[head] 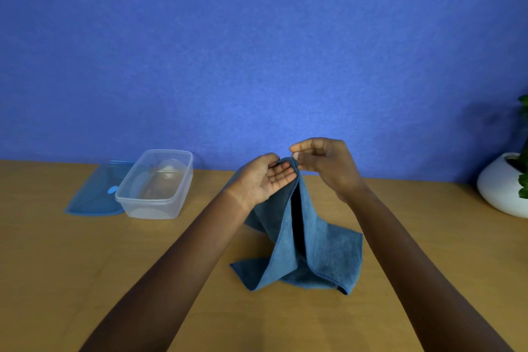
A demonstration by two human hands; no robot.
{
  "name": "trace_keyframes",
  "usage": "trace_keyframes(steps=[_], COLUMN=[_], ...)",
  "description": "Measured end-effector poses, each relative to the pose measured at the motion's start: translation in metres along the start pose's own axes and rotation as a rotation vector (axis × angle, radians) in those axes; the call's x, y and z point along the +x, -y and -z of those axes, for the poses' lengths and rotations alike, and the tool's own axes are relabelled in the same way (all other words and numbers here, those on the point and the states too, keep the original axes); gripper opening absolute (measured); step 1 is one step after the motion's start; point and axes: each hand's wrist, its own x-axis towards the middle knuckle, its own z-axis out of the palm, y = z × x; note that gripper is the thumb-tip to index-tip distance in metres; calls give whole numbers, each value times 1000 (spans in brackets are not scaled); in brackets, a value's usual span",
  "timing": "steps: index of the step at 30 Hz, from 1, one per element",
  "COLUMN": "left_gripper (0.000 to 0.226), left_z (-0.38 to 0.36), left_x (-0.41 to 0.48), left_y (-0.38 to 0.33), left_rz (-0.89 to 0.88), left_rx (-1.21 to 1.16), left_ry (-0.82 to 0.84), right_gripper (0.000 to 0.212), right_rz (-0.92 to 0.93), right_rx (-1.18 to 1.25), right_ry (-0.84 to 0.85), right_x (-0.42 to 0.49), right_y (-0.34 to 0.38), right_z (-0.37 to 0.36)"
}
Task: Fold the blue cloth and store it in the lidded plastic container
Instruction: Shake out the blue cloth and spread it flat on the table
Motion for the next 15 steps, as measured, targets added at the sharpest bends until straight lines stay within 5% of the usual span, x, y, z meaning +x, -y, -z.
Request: trace_keyframes(steps=[9,15], left_gripper=[20,20], left_z=[0,0], left_x=[0,3], left_y=[3,0], left_rz=[-21,-67], left_rx=[47,-32], left_ry=[48,17], right_gripper=[15,36], right_rz=[347,264], right_rx=[-450,-442], right_ry=[68,11], right_x=[-11,-12], right_y=[-1,-13], right_z=[-13,-14])
